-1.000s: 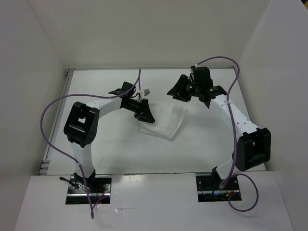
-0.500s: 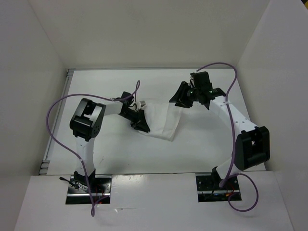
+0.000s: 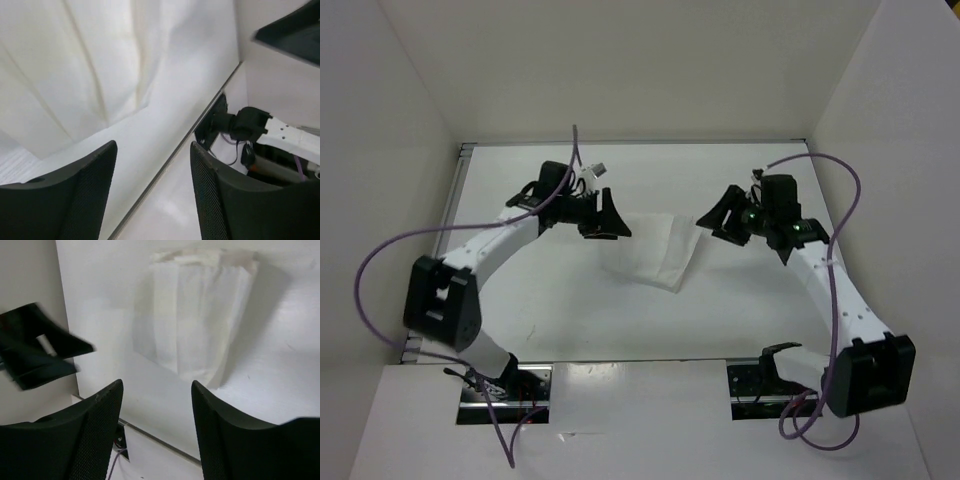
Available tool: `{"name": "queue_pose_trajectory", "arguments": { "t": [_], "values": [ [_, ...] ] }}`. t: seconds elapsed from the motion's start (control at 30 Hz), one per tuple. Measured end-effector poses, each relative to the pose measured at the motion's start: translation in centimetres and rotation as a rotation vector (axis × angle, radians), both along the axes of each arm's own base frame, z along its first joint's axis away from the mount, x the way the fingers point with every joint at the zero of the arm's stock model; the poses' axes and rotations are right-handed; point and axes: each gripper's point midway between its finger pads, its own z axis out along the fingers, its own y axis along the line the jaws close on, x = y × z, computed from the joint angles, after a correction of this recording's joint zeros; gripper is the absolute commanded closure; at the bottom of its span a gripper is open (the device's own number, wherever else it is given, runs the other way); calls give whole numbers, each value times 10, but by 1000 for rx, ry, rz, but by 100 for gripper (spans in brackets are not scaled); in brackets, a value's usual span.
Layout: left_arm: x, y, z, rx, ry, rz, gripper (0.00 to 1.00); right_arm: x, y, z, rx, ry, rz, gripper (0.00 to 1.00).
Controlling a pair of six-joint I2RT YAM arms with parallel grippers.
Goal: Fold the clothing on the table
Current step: Fold the skirt
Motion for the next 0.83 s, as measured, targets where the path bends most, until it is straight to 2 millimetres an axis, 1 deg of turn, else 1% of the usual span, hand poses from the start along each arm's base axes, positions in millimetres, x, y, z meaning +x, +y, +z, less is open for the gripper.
{"name": "queue_pose_trajectory", "arguments": {
  "t": [0.03,0.07,0.1,0.13,0.17,0.23,0.3,0.33,0.4,0.47,0.5,0.57,0.67,0.73,0.83],
  "values": [
    [-4,3,19,-16,-63,15,32,-7,-5,0,7,-8,-23,44],
    [-12,9,35,-30,-115,35,32,-17,-11,-4,13,2,-46,46],
    [-22,14,44,-35,-149,54,32,-26,-13,-6,24,8,-69,46],
    [-30,20,47,-30,-162,84,32,-34,-15,-10,27,11,-103,47],
    [-38,27,44,-18,-162,110,32,-45,-16,-15,30,22,-126,47],
    [-52,42,29,18,-121,184,31,-66,-20,-21,36,46,-183,47],
    [-59,57,16,61,-88,266,29,-82,-27,-14,58,32,-253,47],
    [-62,65,11,78,-74,314,24,-87,-32,-8,75,13,-290,47],
    [-69,76,10,80,-75,394,16,-97,-42,9,126,-49,-361,47],
    [-77,86,20,51,-103,469,10,-107,-49,17,169,-88,-406,47],
    [-80,91,27,32,-126,499,10,-111,-51,19,181,-96,-422,47],
    [-84,97,40,-6,-163,549,8,-111,-55,16,182,-80,-450,47],
    [-81,99,52,-40,-191,587,8,-106,-54,1,156,-15,-463,47],
    [-80,99,51,-40,-184,593,8,-102,-53,-8,138,21,-466,47],
    [-80,99,40,-20,-153,595,7,-100,-52,-16,125,51,-465,47]
  ]
}}
